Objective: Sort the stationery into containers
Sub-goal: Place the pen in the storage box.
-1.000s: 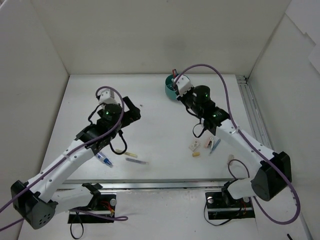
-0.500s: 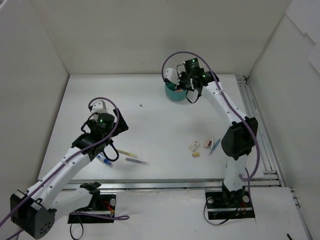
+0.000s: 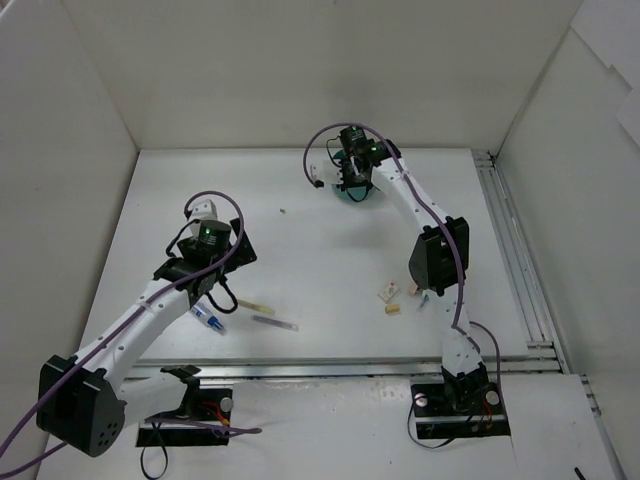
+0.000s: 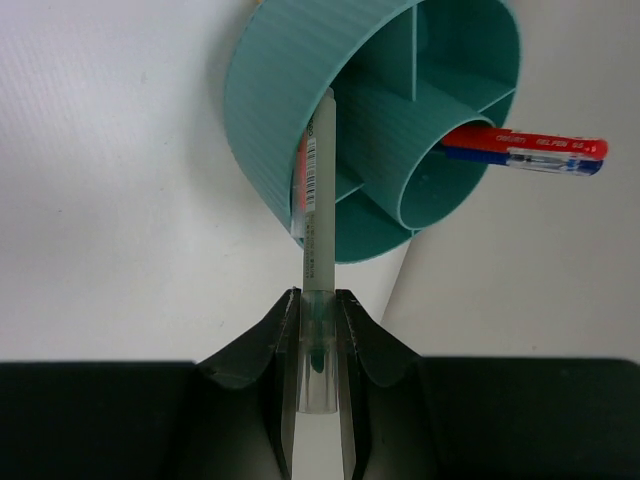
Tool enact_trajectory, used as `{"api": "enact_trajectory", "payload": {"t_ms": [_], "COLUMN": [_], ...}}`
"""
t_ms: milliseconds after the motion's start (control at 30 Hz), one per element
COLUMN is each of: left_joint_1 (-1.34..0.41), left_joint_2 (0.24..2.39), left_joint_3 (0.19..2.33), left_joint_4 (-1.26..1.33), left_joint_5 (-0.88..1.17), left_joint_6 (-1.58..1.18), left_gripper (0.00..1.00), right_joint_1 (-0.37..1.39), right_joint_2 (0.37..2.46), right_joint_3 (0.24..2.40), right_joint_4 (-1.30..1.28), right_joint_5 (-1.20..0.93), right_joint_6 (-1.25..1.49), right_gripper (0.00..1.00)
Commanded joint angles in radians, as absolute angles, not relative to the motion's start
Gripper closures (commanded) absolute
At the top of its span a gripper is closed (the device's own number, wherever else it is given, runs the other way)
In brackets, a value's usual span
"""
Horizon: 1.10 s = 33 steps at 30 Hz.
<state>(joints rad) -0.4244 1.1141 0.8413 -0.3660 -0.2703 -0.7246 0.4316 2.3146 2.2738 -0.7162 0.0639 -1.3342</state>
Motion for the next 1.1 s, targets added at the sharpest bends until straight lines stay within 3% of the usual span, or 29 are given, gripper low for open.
{"api": "enact_trajectory", "payload": {"t_ms": [0,467,733,967,1033,1067], "left_joint_1": [-0.400,-0.350,-0.350,-0.350,-0.350,-0.350], "left_joint_2": [1.129,1.150,1.140,1.085,1.043,1.026], "left_joint_3": [0.894,0.880,0.876,0.836,0.818,0.807], "left_joint_4": [-0.327,-0.314,-0.356,-0.400,-0.422,-0.425], "left_joint_5": [-0.223,-0.166,-0.158,-0.123,-0.120,-0.121], "left_joint_6": [-0.695,-0.664,-0.667,-0.673,-0.684,-0.698], "left_gripper": [0.00,0.00,0.00,0.00,0.00,0.00], "right_joint_1": [0.433,0.449,0.479,0.520,0.535,0.540], "right_joint_2": [2.298,2.378,2.367,2.246,2.165,2.126], "right_joint_3": [2.356,2.356,2.338,2.278,2.217,2.186], "right_joint_4": [-0.724,-0.624,-0.535,-0.526,-0.515,-0.491], "right_joint_5": [0.081,0.090,0.136,0.127,0.076,0.048], "right_joint_6": [-1.379,-1.404,-1.379,-1.309,-1.261,-1.190], "right_gripper": [1.00,0.99,0.51,0.32,0.18,0.05]}}
